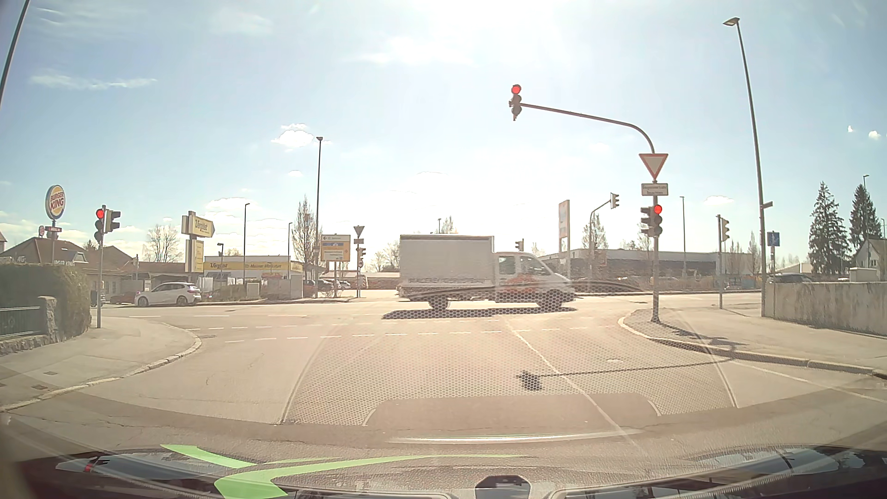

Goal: Follow the waypoints while adhering to traffic rules and regulations

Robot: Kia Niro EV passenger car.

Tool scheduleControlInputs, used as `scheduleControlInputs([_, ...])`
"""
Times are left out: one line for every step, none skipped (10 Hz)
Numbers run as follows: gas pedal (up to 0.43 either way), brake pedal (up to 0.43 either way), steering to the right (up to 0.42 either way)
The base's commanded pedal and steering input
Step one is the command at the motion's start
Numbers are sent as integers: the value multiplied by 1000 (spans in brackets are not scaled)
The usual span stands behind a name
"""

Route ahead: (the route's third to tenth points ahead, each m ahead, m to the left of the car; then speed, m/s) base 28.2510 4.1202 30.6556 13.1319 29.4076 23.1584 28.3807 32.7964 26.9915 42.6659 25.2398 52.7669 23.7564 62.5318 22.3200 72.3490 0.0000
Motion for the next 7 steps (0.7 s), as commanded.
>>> scheduleControlInputs([0, 341, 0])
scheduleControlInputs([0, 335, 0])
scheduleControlInputs([0, 335, 0])
scheduleControlInputs([0, 341, 0])
scheduleControlInputs([0, 335, 0])
scheduleControlInputs([0, 341, 0])
scheduleControlInputs([0, 341, 0])
